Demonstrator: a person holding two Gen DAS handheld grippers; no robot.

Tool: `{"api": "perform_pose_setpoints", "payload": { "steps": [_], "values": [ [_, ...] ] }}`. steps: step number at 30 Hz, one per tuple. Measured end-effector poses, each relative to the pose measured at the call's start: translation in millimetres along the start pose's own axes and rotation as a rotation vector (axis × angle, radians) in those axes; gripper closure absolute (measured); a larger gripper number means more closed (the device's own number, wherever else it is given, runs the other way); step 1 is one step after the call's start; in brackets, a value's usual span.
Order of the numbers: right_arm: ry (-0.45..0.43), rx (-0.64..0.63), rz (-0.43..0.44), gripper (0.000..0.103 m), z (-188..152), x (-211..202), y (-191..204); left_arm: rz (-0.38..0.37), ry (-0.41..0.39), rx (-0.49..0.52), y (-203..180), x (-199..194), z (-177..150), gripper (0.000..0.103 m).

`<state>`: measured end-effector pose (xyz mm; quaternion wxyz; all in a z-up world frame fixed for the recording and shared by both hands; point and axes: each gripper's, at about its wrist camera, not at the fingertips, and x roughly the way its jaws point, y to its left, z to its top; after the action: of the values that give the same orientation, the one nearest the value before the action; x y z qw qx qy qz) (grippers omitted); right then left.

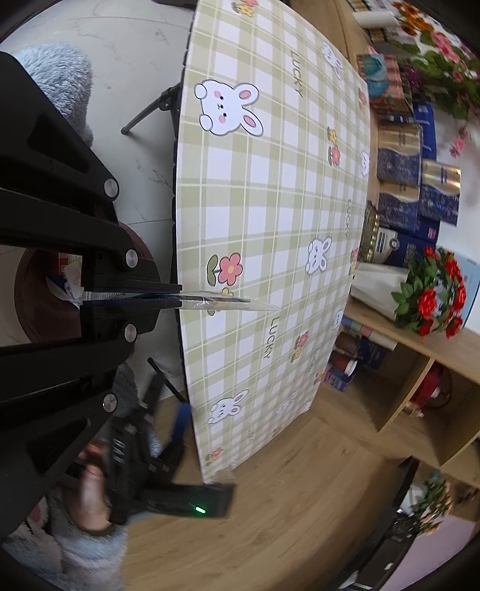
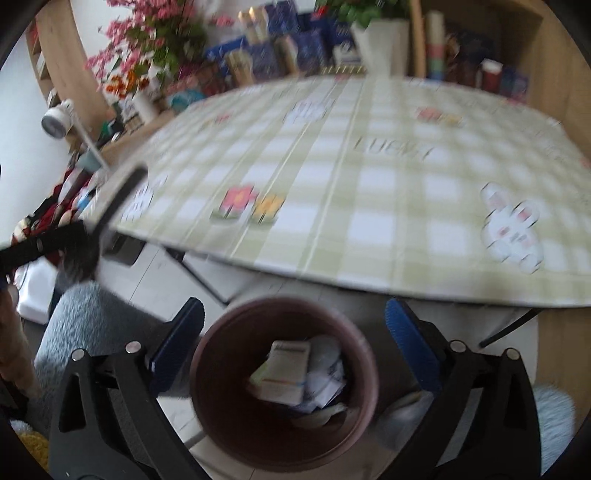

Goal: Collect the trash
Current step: 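Carry the fork and card over the bin and open both tools, then lower the fork into the bin and release it from the left tool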

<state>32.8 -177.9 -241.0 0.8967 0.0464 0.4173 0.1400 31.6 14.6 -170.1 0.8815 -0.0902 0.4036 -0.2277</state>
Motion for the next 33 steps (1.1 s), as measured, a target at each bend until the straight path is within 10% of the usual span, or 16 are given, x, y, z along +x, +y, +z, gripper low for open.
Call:
{"api": "perform_pose_setpoints", "payload": {
  "steps": [10, 28, 33],
  "values": [
    [-0.141, 0.067, -0.116, 0.006, 19.7, -41.4, -43.8, -0.005, 0.057, 0.128, -14.3, 17.9, -12.2, 0.100],
    [-0.147, 0.147, -0.150, 0.006, 14.1, -49.2, -66.3, -0.008, 0.302, 0.299, -41.1, 94.1, -50.5, 0.100],
    [-0.139, 0.151, -0.148, 0.006, 12.0, -46.7, -65.5, 0.000, 0.322, 0.310, -40.3, 103.0, -60.5, 0.047]
  ]
}}
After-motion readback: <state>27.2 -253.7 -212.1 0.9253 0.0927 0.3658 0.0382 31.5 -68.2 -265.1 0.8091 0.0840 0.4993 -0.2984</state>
